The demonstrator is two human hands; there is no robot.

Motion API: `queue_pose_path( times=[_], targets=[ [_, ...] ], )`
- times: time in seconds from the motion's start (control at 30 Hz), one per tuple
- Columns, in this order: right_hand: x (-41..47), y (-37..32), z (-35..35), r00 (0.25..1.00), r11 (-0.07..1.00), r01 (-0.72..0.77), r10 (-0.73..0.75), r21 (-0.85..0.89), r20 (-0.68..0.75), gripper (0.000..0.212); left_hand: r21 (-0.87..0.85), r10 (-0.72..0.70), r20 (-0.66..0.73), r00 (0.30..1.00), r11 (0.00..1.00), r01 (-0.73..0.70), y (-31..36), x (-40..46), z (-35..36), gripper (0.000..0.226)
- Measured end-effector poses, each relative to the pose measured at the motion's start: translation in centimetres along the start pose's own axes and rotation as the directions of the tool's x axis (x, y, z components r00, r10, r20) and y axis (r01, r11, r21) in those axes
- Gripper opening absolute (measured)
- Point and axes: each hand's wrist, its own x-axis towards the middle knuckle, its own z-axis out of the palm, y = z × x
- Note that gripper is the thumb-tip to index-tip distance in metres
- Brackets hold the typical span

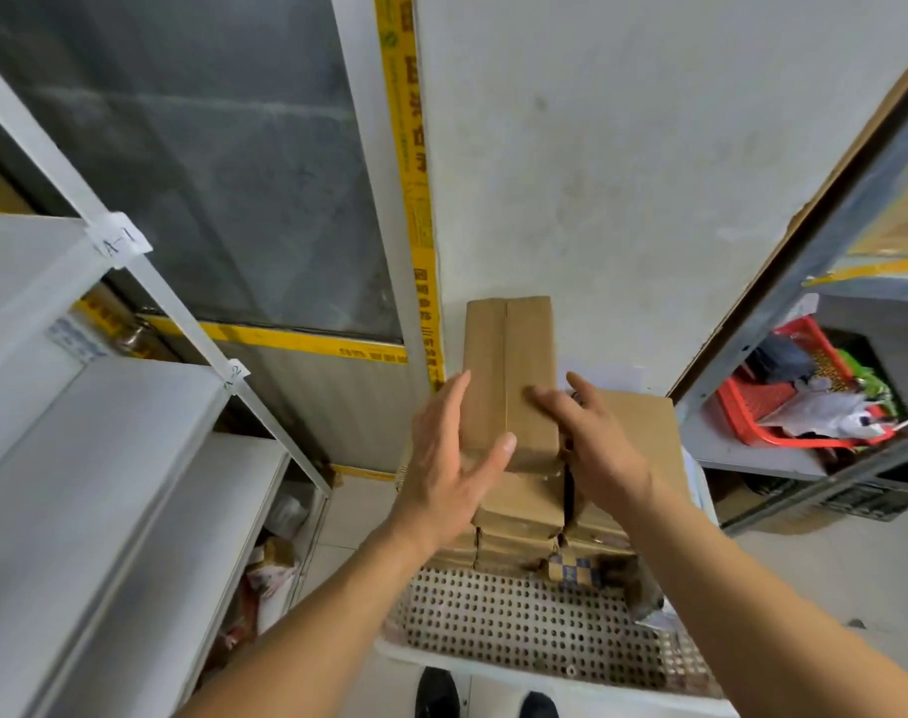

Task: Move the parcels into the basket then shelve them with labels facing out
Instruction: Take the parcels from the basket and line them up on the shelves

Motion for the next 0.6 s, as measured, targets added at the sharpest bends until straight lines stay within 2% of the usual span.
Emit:
queue_pose_path(
  times=[0.03, 0.1, 0.13, 0.2, 0.27, 0.33, 0.4, 0.5, 0.6],
  targets=[
    [-0.1, -0.1, -0.4, 0.998, 0.999, -0.039, 0.037, 0.037, 0.051, 0.087, -0.079, -0.032, -0.031, 0.999, 0.996, 0.029, 0.3, 0.3, -0.5, 0.077],
    [0.0, 0.1, -1.2, 0.978, 0.973, -0.112, 0.072, 0.201, 0.198, 0.063, -0.186, -0.191, -0.062, 0.98, 0.967, 0.177, 0.6, 1.4, -1.1, 0.065],
    [-0.2, 0.1, -1.3, 0.967, 0.944, -0.17, 0.105, 0.282, 0.23, 0.055, -0.214, -0.301, -0.038, 0.953, 0.934, 0.287, 0.7, 2.1, -1.2, 0.061],
    [-0.1, 0.6, -1.5, 0.952, 0.883, -0.23, 0.118, 0.409, 0.282, 0.053, -0.342, -0.459, 0.105, 0.882, 0.816, 0.466, 0.9, 3.0, -1.5, 0.055],
    [-0.1, 0.8, -1.7, 0.946, 0.844, -0.253, 0.115, 0.473, 0.302, 0.057, -0.516, -0.479, 0.303, 0.824, 0.644, 0.564, 0.9, 3.1, -1.6, 0.052],
    [0.2, 0.6, -2.0, 0.952, 0.85, -0.241, 0.113, 0.468, 0.283, 0.054, -0.618, -0.452, 0.346, 0.822, 0.549, 0.562, 1.0, 2.9, -1.7, 0.04],
    [0.5, 0.4, -2.6, 0.954, 0.903, -0.206, 0.101, 0.376, 0.282, 0.051, -0.654, -0.427, 0.295, 0.855, 0.562, 0.506, 0.6, 3.0, -1.6, 0.043],
    [0.9, 0.2, -3.4, 0.974, 0.987, -0.067, 0.034, 0.144, 0.222, 0.042, -0.626, -0.424, 0.202, 0.883, 0.637, 0.449, 0.0, 3.4, -1.2, 0.049],
    [0.4, -0.3, -3.1, 0.984, 0.998, 0.058, -0.053, -0.027, 0.171, 0.04, -0.568, -0.419, 0.159, 0.894, 0.702, 0.43, -0.2, 3.6, -0.2, 0.063]
  ],
)
